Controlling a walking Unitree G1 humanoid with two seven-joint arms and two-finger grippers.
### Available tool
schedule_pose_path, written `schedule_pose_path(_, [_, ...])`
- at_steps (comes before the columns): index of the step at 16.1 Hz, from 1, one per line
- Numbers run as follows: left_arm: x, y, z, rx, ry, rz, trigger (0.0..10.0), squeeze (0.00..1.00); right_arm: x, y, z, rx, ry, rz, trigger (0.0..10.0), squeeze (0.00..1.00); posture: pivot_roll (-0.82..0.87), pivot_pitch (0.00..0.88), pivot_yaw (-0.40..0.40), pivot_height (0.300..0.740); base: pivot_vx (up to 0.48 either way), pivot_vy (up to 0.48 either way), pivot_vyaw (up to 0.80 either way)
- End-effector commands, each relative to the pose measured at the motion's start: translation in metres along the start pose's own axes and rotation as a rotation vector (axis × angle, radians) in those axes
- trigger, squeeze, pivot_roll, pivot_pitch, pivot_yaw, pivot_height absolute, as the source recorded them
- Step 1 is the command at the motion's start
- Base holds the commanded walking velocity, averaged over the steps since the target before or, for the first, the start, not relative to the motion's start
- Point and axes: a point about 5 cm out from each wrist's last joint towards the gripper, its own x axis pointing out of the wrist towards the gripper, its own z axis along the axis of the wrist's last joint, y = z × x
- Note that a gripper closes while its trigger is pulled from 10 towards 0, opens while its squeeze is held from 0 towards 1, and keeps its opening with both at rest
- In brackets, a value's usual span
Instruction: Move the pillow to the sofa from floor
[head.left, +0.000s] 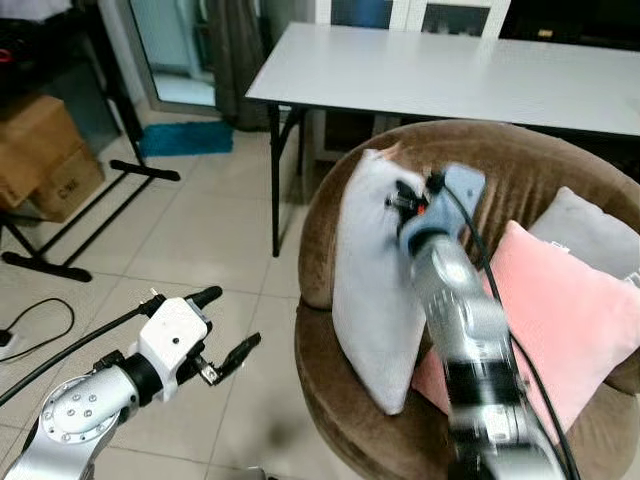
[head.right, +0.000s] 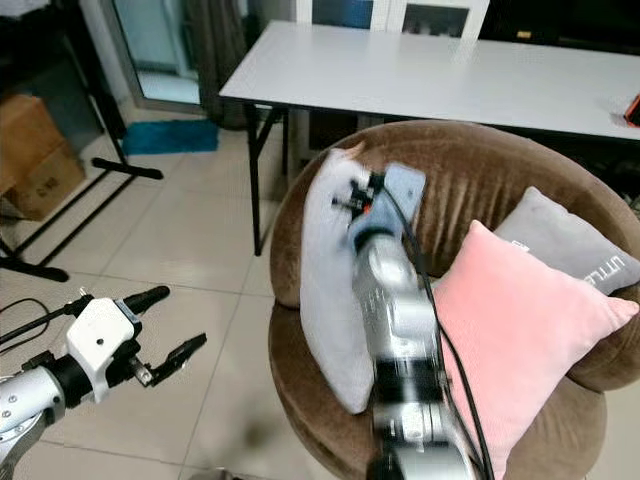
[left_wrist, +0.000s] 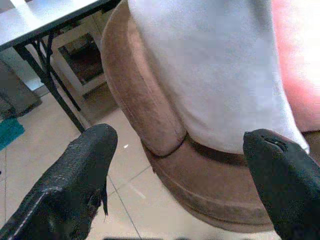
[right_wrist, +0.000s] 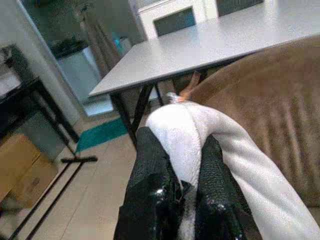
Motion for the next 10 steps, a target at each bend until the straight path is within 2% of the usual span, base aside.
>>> schedule_pose_path(1, [-0.001, -0.002, 0.004, 0.011, -0.007, -0.032, 10.0, 0.00, 0.009, 0.000, 0.019, 0.028, -0.084, -0.031, 10.0, 0.00, 0.07, 0.000, -0.022, 0.740, 0.000, 0.000, 0.00])
schedule_pose_path(3, [-0.002, -0.004, 0.005, 0.014, -0.004, -0.077, 10.0, 0.00, 0.025, -0.011, 0.027, 0.070, -0.104, -0.138, 10.0, 0.00, 0.08, 0.012, -0.027, 0.740, 0.000, 0.000, 0.00])
schedule_pose_path(4, [-0.003, -0.005, 0.006, 0.011, -0.004, -0.094, 10.0, 0.00, 0.031, -0.022, 0.025, 0.120, -0.094, -0.179, 10.0, 0.00, 0.09, 0.016, -0.026, 0.740, 0.000, 0.000, 0.00])
schedule_pose_path(5, [-0.003, -0.006, 0.006, 0.010, -0.004, -0.109, 10.0, 0.00, 0.034, -0.033, 0.018, 0.184, -0.064, -0.214, 10.0, 0.00, 0.09, 0.018, -0.026, 0.740, 0.000, 0.000, 0.00])
schedule_pose_path(7, [-0.002, -0.007, 0.008, 0.004, -0.012, -0.122, 10.0, 0.00, 0.035, -0.049, 0.000, 0.245, -0.001, -0.244, 10.0, 0.00, 0.09, 0.021, -0.022, 0.740, 0.000, 0.000, 0.00])
schedule_pose_path(10, [0.001, -0.008, 0.013, -0.004, -0.034, -0.147, 10.0, 0.00, 0.020, -0.084, -0.044, 0.159, 0.129, -0.356, 10.0, 0.00, 0.09, 0.021, -0.011, 0.740, 0.000, 0.000, 0.00])
